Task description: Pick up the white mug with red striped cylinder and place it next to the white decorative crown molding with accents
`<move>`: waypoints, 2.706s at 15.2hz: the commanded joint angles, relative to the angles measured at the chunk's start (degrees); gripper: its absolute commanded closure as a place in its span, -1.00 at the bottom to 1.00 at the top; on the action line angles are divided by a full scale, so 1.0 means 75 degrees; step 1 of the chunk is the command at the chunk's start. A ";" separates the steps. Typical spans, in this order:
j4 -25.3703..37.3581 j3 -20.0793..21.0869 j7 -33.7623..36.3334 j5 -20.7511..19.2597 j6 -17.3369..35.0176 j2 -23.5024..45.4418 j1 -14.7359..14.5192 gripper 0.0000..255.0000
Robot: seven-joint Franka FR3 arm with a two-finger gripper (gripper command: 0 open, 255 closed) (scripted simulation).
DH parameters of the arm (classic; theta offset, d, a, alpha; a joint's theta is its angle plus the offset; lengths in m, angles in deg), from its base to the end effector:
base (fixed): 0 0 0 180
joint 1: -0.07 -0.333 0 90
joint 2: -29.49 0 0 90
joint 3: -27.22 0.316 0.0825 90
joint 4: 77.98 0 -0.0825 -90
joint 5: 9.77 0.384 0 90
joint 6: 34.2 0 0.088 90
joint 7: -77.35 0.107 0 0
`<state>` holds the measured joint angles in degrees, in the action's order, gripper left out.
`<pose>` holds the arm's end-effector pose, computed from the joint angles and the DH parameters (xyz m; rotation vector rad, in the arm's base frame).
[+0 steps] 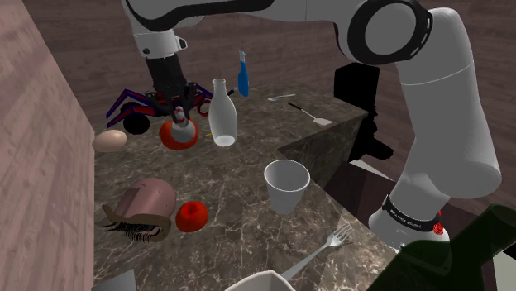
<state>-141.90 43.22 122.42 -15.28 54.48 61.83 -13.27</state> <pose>0.6391 0.2873 0.4880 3.0746 -0.4715 -0.1908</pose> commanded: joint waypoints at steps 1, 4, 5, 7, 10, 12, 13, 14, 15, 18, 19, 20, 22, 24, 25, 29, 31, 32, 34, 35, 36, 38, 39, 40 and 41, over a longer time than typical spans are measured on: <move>0.0389 -0.0003 0.0011 -0.0022 -0.0269 0.0121 -0.0055 1.00; 0.0898 -0.0007 0.0013 -0.0046 -0.0658 0.0239 -0.0117 1.00; 0.1088 -0.0010 0.0014 -0.0056 -0.0796 0.0290 -0.0142 1.00; 0.1507 -0.0017 0.0015 -0.0082 -0.1089 0.0413 -0.0200 1.00; 0.0529 0.0088 0.0255 0.0044 -0.0746 -0.0229 -0.0217 1.00; -0.0342 0.0190 0.0488 0.0165 -0.0414 -0.0779 -0.0257 1.00; -0.0713 0.0240 0.0603 0.0223 -0.0276 -0.1020 -0.0288 1.00; -0.1053 0.0289 0.0719 0.0280 -0.0151 -0.1244 -0.0327 1.00; -0.1365 0.0339 0.0835 0.0336 -0.0039 -0.1453 -0.0370 1.00; -0.2172 0.0496 0.1191 0.0497 0.0244 -0.2010 -0.0522 1.00; -0.2405 0.0551 0.1312 0.0549 0.0324 -0.2175 -0.0579 1.00; -0.2622 0.0606 0.1435 0.0601 0.0398 -0.2331 -0.0639 1.00; -0.3012 0.0722 0.1687 0.0701 0.0529 -0.2617 -0.0768 1.00; -0.3351 0.0843 0.1947 0.0798 0.0643 -0.2871 -0.0905 1.00; -0.3502 0.0906 0.2081 0.0844 0.0694 -0.2986 -0.0976 1.00; -0.3995 0.1171 0.2638 0.1018 0.0867 -0.3372 -0.1281 1.00; -0.4180 0.1313 0.2932 0.1093 0.0938 -0.3520 -0.1444 1.00; -0.4261 0.1389 0.3091 0.1130 0.0972 -0.3585 -0.1532 1.00; -0.4469 0.1387 0.3075 0.1132 0.1177 -0.3588 -0.1528 1.00; -0.4570 0.1386 0.3068 0.1132 0.1279 -0.3586 -0.1527 1.00; -0.4669 0.1386 0.3061 0.1131 0.1381 -0.3583 -0.1527 1.00; -0.4860 0.1384 0.3050 0.1127 0.1582 -0.3571 -0.1527 1.00; -0.4952 0.1384 0.3046 0.1124 0.1683 -0.3562 -0.1527 1.00; -0.5042 0.1383 0.3042 0.1120 0.1783 -0.3551 -0.1528 1.00; -0.5131 0.1383 0.3038 0.1116 0.1882 -0.3538 -0.1529 1.00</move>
<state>-179.41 53.61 145.29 -6.90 67.58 35.27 -24.75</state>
